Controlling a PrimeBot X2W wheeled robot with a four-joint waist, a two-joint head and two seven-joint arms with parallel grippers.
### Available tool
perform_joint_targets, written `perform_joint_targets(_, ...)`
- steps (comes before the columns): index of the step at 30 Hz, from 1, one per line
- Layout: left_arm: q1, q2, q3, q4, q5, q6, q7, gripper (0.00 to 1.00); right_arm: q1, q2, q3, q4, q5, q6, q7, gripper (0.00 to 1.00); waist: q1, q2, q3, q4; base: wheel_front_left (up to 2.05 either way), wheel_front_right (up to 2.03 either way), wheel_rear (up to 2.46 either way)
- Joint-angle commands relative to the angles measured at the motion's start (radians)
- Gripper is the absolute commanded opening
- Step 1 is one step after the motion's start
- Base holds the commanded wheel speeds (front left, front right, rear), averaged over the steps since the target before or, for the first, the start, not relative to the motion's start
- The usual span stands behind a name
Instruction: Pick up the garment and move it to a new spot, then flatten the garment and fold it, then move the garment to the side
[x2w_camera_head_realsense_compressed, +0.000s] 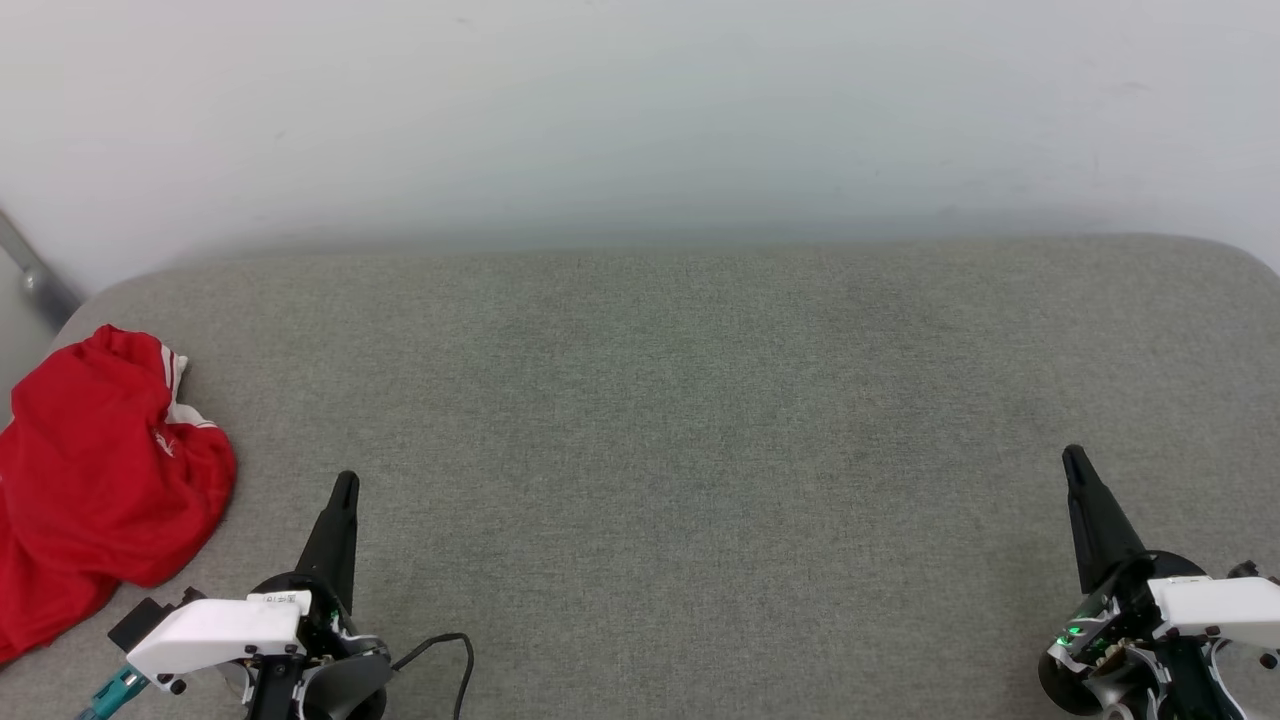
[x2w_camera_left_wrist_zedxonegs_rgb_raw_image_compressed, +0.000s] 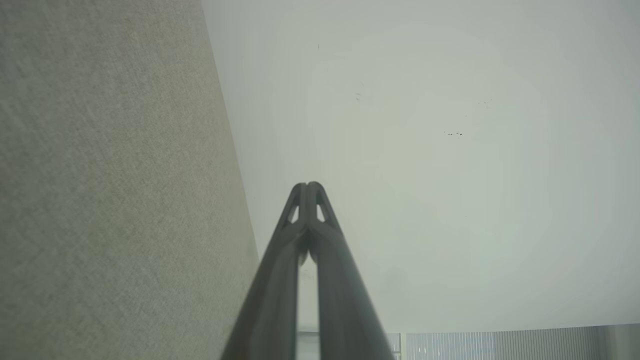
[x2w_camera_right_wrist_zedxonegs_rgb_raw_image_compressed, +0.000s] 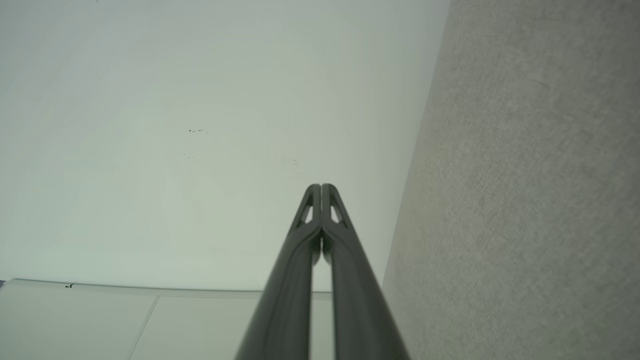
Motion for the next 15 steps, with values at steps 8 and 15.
perform_joint_targets(8,-0.008,-0.002,0.002,0.0,0.002,-0.003,0.002,0.0,-0.012,0.004,-0.001,0.001,-0.006,0.0,0.001,0.0,0.0,0.0,0.0,0.0,0.0,0.0,0.0)
perform_joint_targets(15,-0.008,-0.002,0.002,0.0,0.002,-0.003,0.002,0.0,-0.012,0.004,-0.001,0.001,-0.006,0.0,0.001,0.0,0.0,0.0,0.0,0.0,0.0,0.0,0.0)
